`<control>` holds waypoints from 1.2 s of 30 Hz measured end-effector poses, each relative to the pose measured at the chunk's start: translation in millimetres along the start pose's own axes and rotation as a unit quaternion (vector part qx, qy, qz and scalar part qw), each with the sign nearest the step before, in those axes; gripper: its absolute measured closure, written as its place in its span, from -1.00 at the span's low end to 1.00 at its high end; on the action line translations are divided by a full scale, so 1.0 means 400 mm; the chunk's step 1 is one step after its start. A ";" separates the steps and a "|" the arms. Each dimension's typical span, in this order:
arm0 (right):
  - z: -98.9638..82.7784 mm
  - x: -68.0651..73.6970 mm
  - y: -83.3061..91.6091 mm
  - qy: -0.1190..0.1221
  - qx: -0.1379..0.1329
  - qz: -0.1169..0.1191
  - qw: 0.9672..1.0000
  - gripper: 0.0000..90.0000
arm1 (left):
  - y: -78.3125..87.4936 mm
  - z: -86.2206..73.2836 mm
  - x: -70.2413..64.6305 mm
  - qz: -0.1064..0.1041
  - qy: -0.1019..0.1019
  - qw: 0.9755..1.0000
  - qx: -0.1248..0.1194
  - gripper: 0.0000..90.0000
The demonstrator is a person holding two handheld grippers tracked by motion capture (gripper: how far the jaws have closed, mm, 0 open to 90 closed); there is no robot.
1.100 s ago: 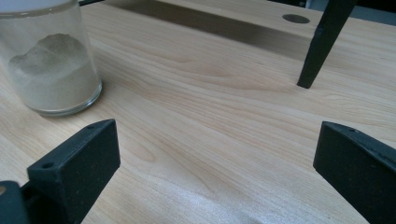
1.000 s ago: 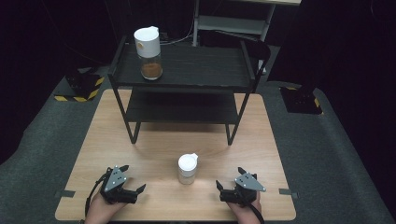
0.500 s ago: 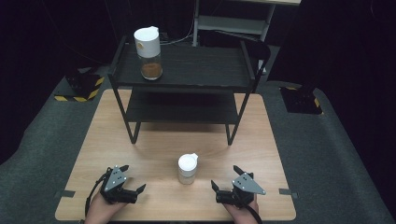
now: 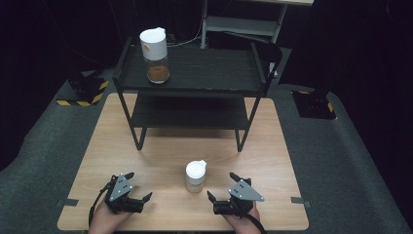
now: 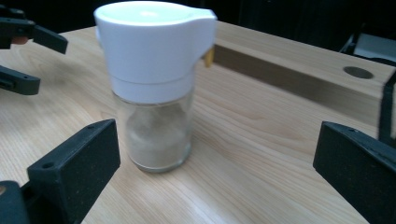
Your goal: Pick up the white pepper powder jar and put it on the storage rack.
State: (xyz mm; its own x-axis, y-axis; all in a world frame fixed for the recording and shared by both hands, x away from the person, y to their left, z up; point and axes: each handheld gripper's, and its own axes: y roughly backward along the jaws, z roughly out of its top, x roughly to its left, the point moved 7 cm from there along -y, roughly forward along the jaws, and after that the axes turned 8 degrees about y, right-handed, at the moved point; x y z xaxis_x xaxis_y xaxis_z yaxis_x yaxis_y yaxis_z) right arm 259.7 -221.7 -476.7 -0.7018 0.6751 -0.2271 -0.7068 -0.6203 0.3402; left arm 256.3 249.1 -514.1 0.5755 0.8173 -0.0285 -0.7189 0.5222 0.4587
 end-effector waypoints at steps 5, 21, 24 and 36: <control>0.011 0.004 -0.033 -0.008 -0.001 0.015 1.000 -0.97 | 0.001 0.000 0.004 -0.005 0.003 1.000 -0.001 -0.98; 0.013 0.014 -0.105 -0.028 -0.015 0.060 0.998 -0.58 | 0.003 -0.003 0.011 -0.010 0.011 1.000 -0.006 -0.98; 0.013 0.024 -0.119 -0.023 -0.019 0.058 0.998 -0.52 | 0.003 -0.003 0.011 -0.012 0.011 1.000 -0.005 -0.97; 0.021 0.035 -0.163 -0.030 -0.027 0.058 0.998 -0.36 | 0.002 -0.002 0.012 -0.009 0.013 1.000 -0.005 -0.98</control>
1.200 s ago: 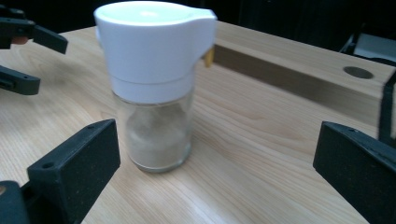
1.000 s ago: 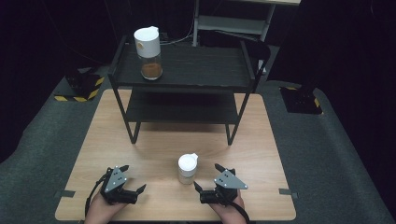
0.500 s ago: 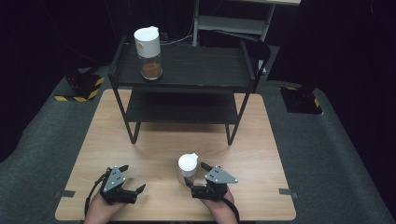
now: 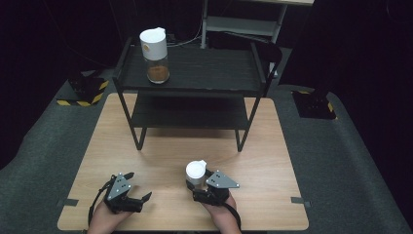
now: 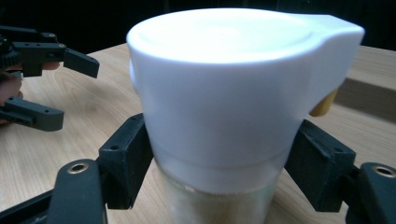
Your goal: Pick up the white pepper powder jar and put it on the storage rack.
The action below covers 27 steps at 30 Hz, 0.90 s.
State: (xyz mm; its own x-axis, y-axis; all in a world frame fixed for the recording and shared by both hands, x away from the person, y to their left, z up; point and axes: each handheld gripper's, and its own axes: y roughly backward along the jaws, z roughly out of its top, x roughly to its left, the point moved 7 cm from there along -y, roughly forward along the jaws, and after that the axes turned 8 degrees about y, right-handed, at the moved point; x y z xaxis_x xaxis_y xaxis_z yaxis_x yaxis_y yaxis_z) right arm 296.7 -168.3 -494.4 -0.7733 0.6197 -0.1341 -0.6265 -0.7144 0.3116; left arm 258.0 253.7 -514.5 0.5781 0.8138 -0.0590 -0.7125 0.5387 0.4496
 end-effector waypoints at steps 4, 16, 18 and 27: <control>0.003 0.002 -0.009 0.007 -0.003 -0.004 1.000 -0.35 | 0.000 0.000 -0.001 0.001 0.000 1.000 0.000 -0.97; -0.003 0.012 -0.013 0.010 -0.011 -0.015 1.000 -0.33 | 0.000 0.000 0.000 0.000 0.001 1.000 0.000 -0.98; -0.003 0.013 -0.012 0.013 -0.011 -0.020 1.000 -0.33 | 0.000 0.000 0.000 0.000 0.000 1.000 0.000 -0.98; 0.010 -0.001 0.019 0.012 -0.017 -0.036 0.999 -0.33 | 0.000 -0.001 0.000 -0.001 0.000 1.000 -0.001 -0.97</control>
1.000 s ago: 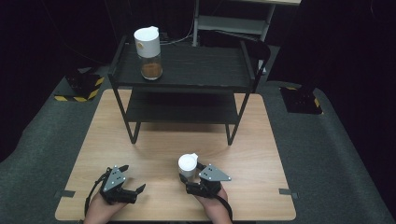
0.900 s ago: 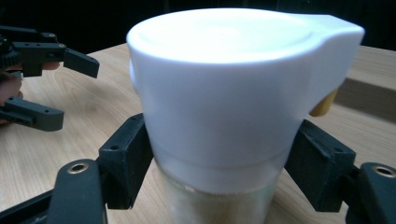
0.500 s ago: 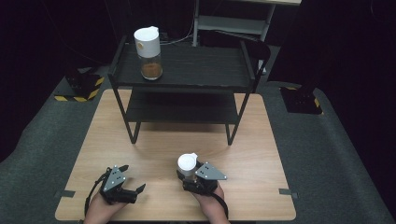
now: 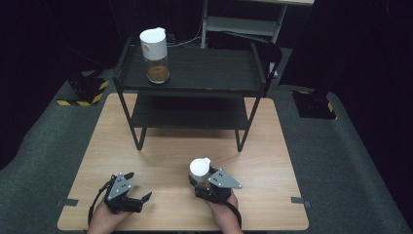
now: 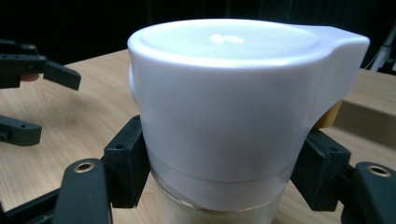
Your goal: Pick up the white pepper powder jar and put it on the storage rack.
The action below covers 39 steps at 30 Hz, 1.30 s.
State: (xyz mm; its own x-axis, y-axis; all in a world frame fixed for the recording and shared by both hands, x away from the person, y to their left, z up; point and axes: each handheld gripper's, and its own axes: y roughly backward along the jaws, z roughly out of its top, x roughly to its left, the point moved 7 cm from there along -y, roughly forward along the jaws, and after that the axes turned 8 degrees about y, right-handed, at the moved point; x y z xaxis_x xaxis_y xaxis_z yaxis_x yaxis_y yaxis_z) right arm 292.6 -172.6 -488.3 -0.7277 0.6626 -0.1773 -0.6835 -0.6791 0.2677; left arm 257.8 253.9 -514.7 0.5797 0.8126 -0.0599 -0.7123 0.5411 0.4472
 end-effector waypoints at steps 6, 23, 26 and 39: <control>0.013 -0.015 0.031 -0.001 -0.004 -0.013 1.000 -0.33 | 0.000 0.000 -0.001 -0.001 -0.001 1.000 0.001 -0.97; 0.043 -0.070 0.116 -0.008 -0.016 -0.055 0.998 -0.33 | 0.001 -0.001 0.003 -0.004 0.003 1.000 -0.001 -0.97; 0.049 -0.082 0.130 -0.012 -0.019 -0.064 0.998 -0.33 | 0.001 -0.001 0.003 -0.004 0.003 1.000 -0.001 -0.97; 0.102 -0.124 0.172 -0.007 -0.028 -0.081 0.996 -0.33 | 0.001 -0.001 0.006 -0.007 0.007 1.000 -0.002 -0.97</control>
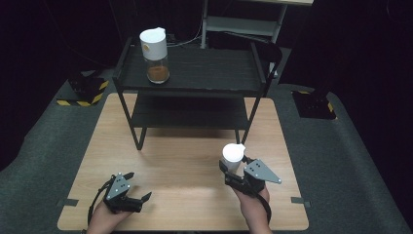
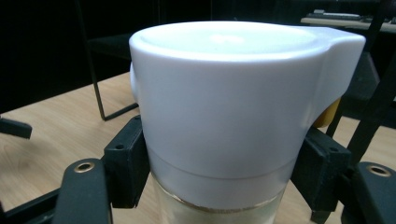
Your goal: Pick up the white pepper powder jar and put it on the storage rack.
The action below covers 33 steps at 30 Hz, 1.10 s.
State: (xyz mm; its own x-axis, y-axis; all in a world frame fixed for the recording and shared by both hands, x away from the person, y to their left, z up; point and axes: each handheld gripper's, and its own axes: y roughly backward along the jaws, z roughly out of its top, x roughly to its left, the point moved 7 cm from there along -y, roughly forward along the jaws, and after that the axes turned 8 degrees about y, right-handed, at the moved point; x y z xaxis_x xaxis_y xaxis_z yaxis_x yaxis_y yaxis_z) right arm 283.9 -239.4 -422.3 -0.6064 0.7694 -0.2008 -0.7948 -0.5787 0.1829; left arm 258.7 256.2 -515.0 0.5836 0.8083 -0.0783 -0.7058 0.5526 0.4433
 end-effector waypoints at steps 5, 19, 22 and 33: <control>0.034 -0.015 0.003 0.002 -0.004 -0.006 1.000 -0.33 | 0.001 -0.001 0.003 -0.001 0.001 1.000 -0.002 -0.97; 0.137 -0.047 -0.004 0.013 -0.018 -0.021 1.000 -0.32 | 0.002 -0.002 0.004 -0.002 0.008 1.000 -0.004 -0.98; 0.157 -0.051 -0.009 0.013 -0.019 -0.020 1.000 -0.32 | 0.002 -0.003 0.004 -0.003 0.010 1.000 -0.005 -0.97; 0.219 -0.066 -0.022 0.012 -0.026 -0.016 0.999 -0.32 | 0.002 -0.002 0.007 -0.005 0.014 1.000 -0.003 -0.97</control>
State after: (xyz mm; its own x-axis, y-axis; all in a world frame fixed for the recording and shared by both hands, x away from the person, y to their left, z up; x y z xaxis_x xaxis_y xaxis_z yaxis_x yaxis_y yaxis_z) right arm 309.0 -230.9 -334.3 -0.5810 0.7811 -0.2286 -0.8133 -0.5680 0.1263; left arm 259.4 258.9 -515.7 0.5788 0.8084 -0.1073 -0.7030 0.5613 0.4368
